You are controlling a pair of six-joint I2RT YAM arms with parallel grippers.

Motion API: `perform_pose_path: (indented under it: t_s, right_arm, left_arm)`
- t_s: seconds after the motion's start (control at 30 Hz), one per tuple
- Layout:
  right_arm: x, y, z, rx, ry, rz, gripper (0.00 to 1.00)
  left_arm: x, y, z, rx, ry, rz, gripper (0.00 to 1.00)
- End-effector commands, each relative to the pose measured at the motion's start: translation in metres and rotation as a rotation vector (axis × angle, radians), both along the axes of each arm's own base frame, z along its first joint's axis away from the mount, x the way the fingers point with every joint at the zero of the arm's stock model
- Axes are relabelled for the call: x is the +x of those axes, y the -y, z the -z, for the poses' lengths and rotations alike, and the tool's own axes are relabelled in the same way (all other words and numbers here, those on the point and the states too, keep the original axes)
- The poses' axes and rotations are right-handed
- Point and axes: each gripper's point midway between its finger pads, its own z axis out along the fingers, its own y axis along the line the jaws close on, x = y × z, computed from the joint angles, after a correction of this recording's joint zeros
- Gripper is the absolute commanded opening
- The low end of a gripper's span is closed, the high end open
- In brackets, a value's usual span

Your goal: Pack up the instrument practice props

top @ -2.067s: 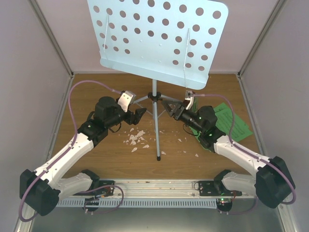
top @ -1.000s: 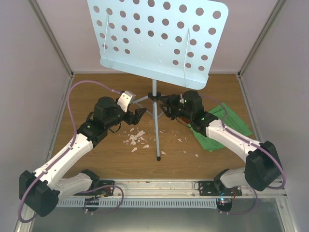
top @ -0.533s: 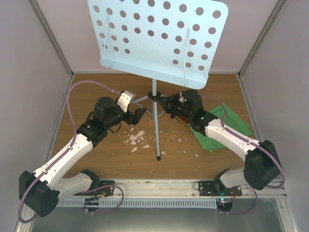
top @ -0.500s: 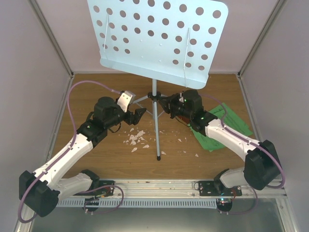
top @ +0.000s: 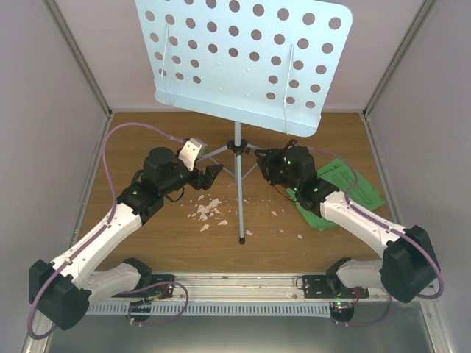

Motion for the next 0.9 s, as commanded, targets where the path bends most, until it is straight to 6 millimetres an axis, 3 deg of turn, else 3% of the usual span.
perform_pose_path:
  t_s: [0.0, 0.17, 0.27, 0.5, 0.87]
  right_arm:
    - [0.009, 0.013, 0.002, -0.048, 0.032, 0.061, 0.34]
    - [0.011, 0.000, -0.007, -0.009, 0.068, 0.006, 0.35]
    - [0.011, -0.003, -0.015, 0.028, 0.106, -0.003, 0.41]
    - [0.011, -0.010, -0.033, 0.056, 0.166, -0.042, 0.39]
    - [0.008, -0.029, -0.018, 0.092, 0.118, -0.119, 0.29]
  left_arm:
    - [0.000, 0.002, -0.017, -0.020, 0.057, 0.010, 0.83]
    - [0.001, 0.002, -0.017, -0.017, 0.056, 0.007, 0.83]
    - [0.001, 0.002, -0.017, -0.018, 0.057, 0.007, 0.83]
    - [0.001, 0.002, -0.017, -0.019, 0.057, 0.010, 0.83]
    - [0.000, 0.003, -0.018, -0.019, 0.059, 0.012, 0.83]
